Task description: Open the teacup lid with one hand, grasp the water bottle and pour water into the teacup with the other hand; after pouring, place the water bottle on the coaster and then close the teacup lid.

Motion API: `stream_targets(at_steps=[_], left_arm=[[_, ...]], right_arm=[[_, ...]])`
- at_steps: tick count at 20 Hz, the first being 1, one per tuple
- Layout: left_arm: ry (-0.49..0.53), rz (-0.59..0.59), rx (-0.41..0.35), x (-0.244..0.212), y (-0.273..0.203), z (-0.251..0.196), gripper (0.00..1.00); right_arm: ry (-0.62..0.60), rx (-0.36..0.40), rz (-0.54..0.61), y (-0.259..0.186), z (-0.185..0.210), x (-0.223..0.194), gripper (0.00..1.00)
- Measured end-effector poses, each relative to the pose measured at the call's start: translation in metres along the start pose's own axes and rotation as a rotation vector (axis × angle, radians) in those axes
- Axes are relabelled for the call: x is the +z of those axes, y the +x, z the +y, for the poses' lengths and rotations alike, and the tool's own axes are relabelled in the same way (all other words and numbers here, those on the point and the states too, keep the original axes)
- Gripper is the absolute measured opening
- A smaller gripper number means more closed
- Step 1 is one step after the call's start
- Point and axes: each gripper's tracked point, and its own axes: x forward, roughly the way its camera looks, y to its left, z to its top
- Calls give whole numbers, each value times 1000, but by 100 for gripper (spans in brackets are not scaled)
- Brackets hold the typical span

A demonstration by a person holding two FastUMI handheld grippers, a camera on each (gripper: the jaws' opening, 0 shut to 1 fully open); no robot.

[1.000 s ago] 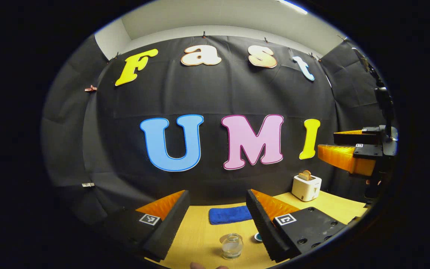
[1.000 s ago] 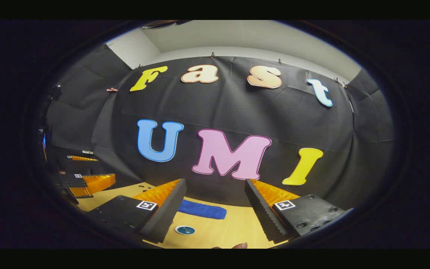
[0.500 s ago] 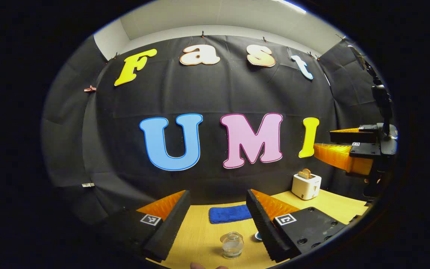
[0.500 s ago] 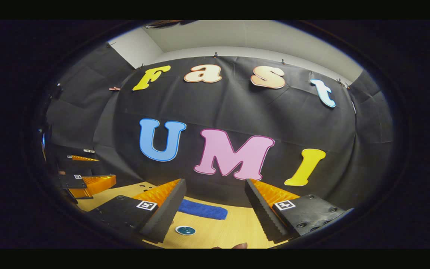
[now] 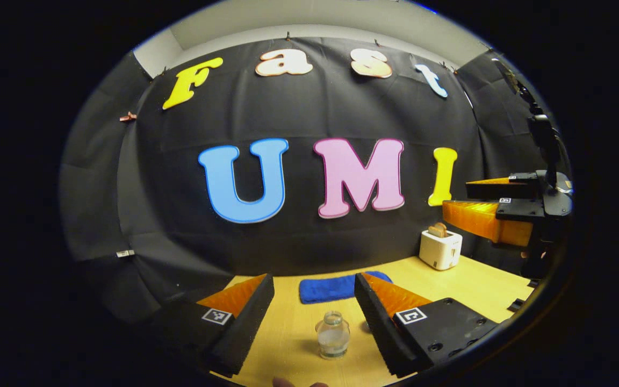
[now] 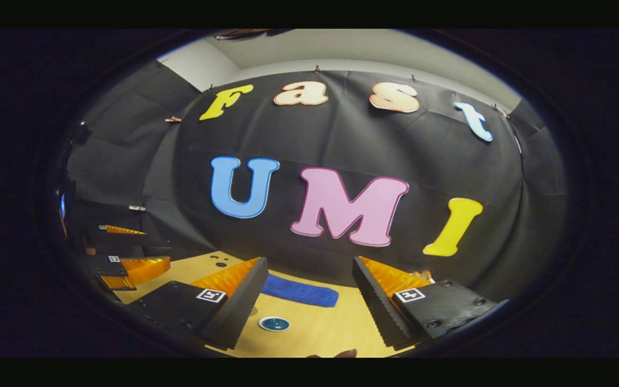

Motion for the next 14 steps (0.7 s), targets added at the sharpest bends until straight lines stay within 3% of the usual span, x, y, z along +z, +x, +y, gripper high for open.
stream_targets(at_steps=[10, 14], left_arm=[[-1, 203, -34, -187, 45, -28, 96], [-9, 220, -24, -234, 75, -34, 96]], right_arm=[[35, 96, 145, 49, 31, -174, 98], [35, 133, 181, 73, 42, -232, 96]])
